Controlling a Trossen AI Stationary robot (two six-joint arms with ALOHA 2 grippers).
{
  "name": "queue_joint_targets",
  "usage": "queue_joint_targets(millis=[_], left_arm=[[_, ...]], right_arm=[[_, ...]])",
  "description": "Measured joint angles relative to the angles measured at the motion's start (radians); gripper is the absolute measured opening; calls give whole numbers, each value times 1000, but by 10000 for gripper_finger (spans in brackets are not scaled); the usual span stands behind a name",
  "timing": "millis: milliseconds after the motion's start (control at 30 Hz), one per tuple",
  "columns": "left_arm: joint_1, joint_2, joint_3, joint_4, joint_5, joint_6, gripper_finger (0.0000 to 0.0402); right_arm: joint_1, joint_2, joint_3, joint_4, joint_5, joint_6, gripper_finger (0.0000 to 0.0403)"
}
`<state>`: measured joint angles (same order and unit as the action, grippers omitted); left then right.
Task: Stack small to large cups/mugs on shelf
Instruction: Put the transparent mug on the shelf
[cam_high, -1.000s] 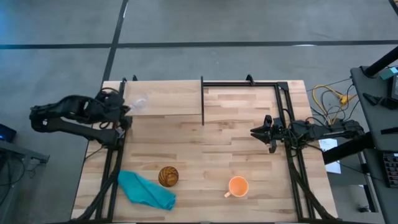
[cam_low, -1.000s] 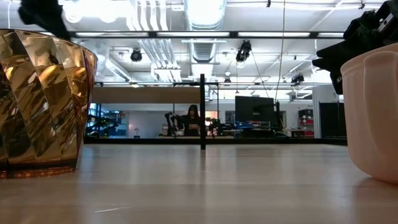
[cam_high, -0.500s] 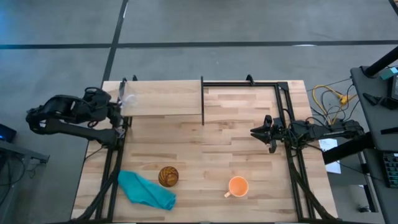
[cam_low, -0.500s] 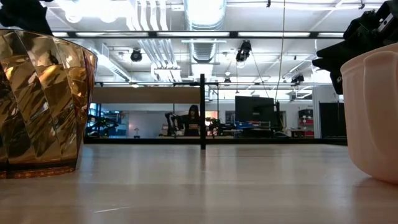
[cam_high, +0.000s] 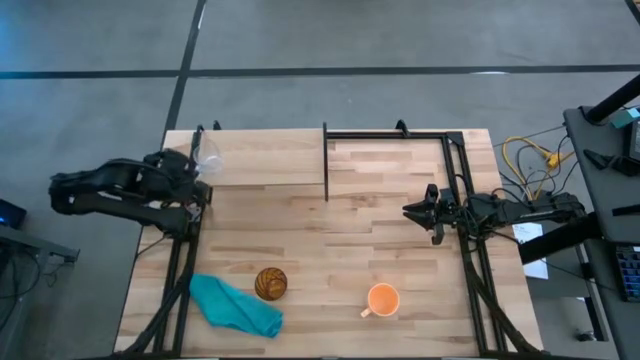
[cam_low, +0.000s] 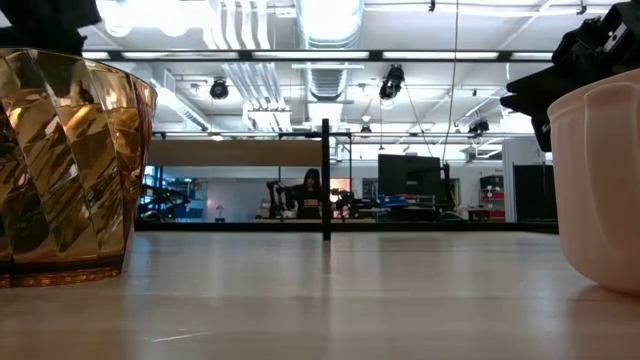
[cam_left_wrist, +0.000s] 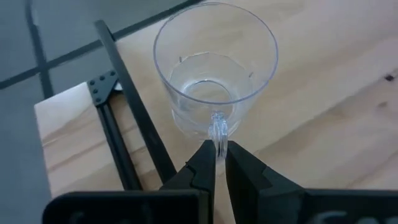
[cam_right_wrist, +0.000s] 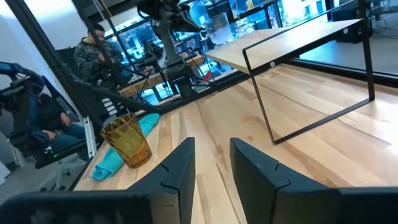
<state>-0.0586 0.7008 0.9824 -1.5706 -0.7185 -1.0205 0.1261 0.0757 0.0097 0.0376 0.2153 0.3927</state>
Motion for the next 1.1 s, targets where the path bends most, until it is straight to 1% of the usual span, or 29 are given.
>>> queue_joint_targets(millis=[100,267,567,867,1100], left_arm=[[0,22,-15,9,-33,-53,8],[0,38,-35,19,-39,-125,8],[0,50,-36,44,-39,-126,8],[0,5,-40,44,-34,-126,9],[0,-18,-41,44,-14,-125,32]], right_arm=[[0,0,0,0,1,0,96],[0,0,0,0,2,0,96],[0,0,0,0,1,0,96],[0,0,0,0,1,0,96],[0,0,0,0,1,-1,96]])
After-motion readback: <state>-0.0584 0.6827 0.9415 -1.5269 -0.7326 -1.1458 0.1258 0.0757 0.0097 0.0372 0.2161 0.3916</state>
